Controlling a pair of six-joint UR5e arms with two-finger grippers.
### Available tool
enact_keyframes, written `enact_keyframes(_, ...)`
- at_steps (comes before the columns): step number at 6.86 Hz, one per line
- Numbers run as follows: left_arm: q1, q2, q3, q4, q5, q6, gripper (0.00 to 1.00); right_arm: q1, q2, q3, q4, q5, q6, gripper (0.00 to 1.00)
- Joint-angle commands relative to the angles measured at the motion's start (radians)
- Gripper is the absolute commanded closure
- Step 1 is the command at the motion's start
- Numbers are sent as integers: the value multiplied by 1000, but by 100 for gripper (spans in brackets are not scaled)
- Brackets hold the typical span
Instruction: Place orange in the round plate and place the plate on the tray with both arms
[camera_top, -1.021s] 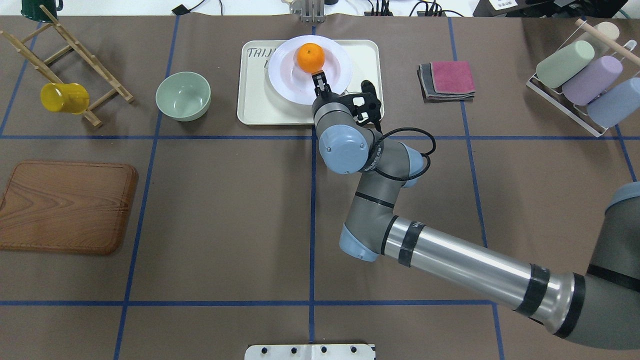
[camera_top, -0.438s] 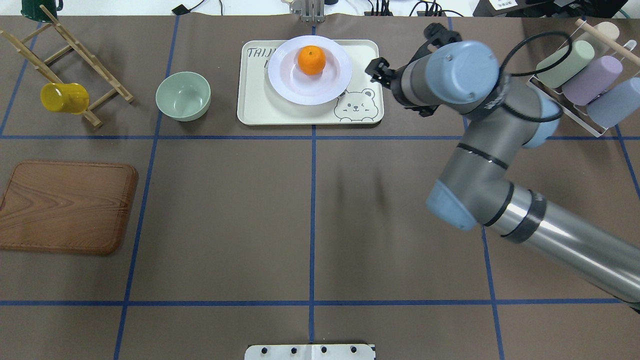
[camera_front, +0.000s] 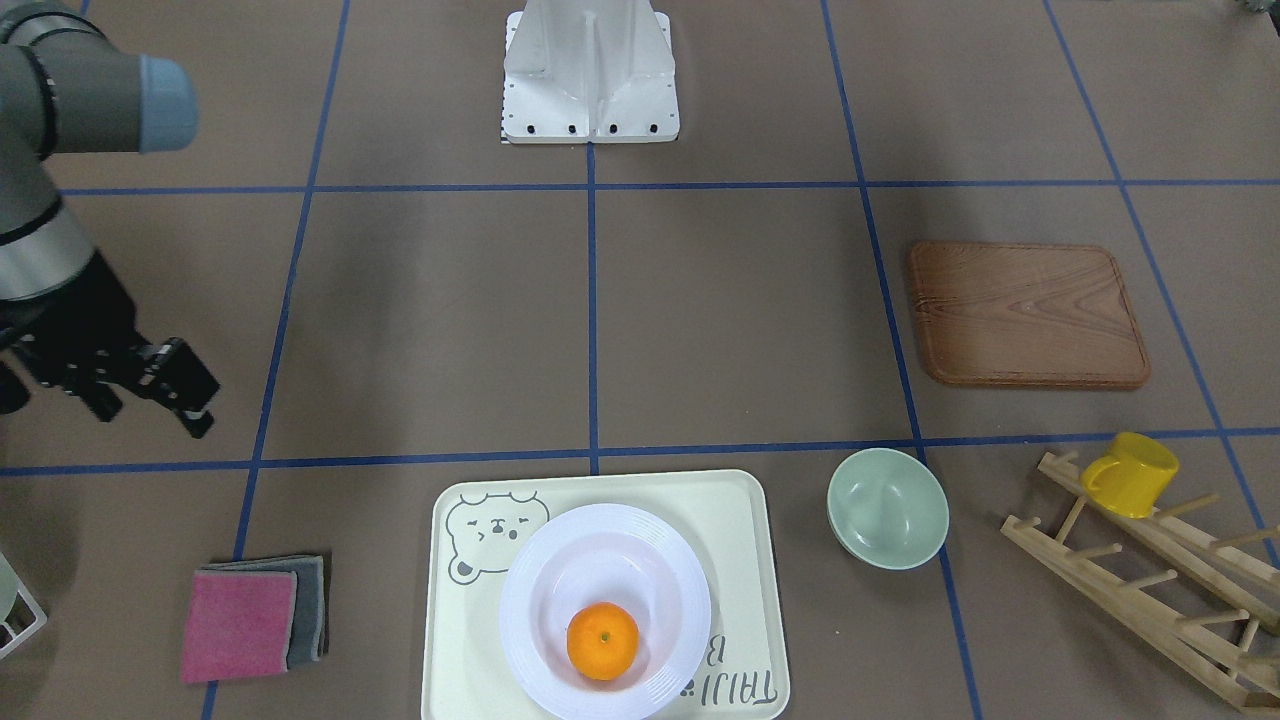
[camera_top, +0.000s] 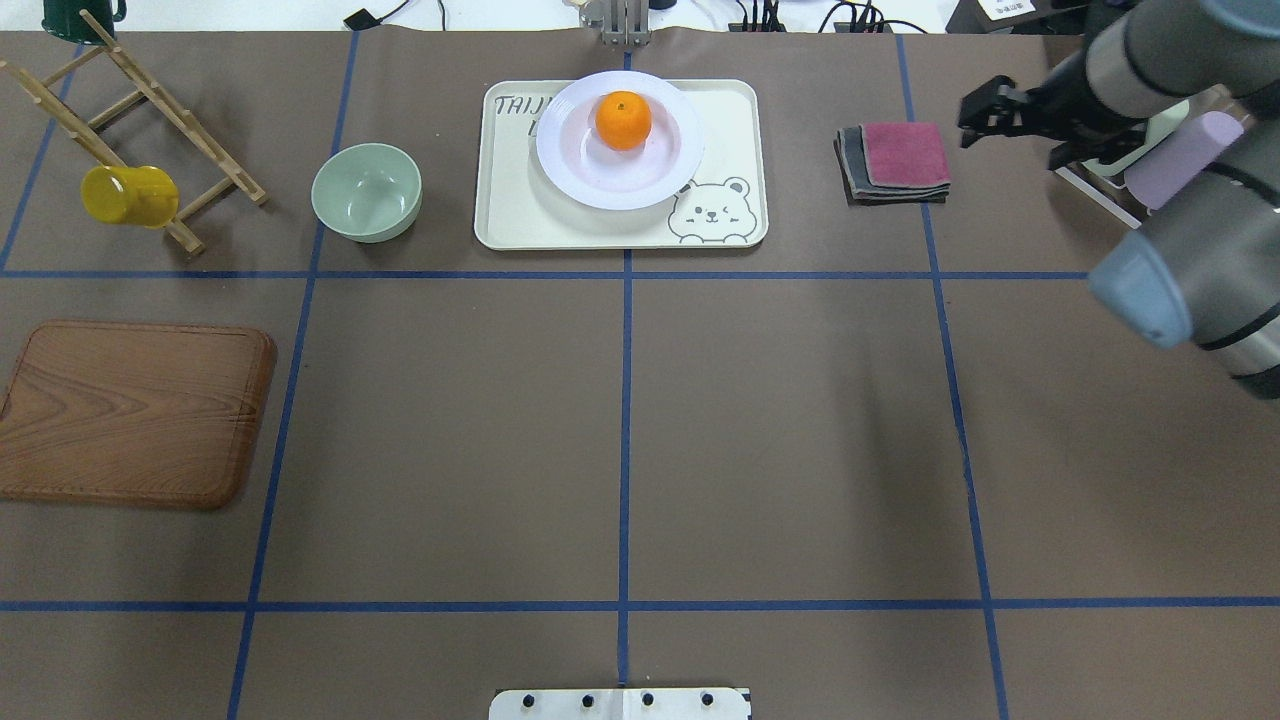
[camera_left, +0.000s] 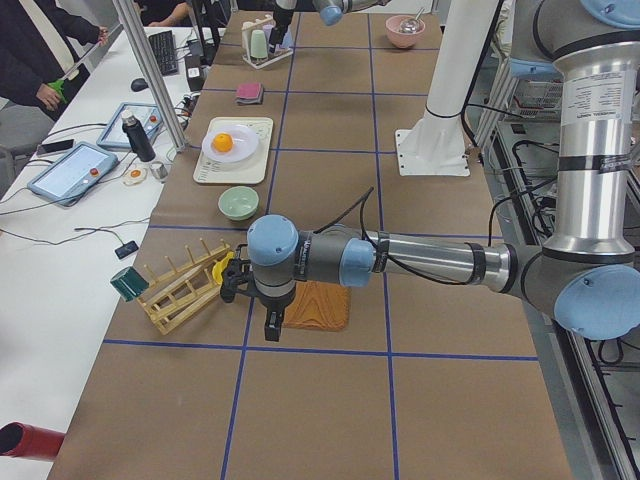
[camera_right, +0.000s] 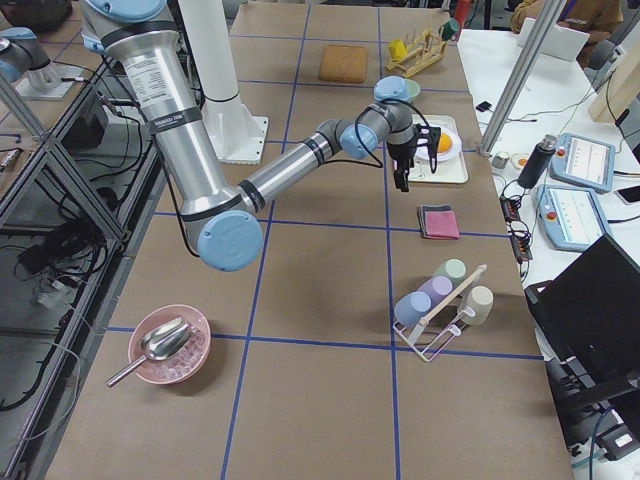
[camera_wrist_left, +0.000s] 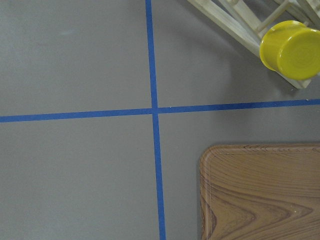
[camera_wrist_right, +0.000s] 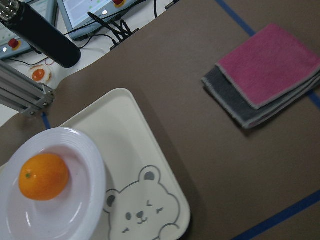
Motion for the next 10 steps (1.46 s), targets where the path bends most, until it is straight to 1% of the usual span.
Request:
enact_keyframes(1,1,6,4,2,32,-1,1,242,-248,-3,-7,137,-595,0)
enact_keyframes(2,1,28,3,-2,31,-1,1,328,-356,-9,-8,147,-812,0)
enact_keyframes(3,1,43,-2,-2,31,-1,1,407,-419,-6,-52,180,-970,0)
enact_keyframes(4,1,45,-3,-2,31,-1,1,482,-444,5,-142,230,-1092,0)
enact_keyframes(5,1,49,-2,-1,29,-1,1,501,-487,3,-158,240,-1157,0)
enact_keyframes(8,1,56,-5,-1,27,1,1,501,-516,-1,-160,245,-1168,0)
enact_keyframes(10,1,56,-6,-1,26,-1,1,501,-517,-4,-159,245,-1153,0)
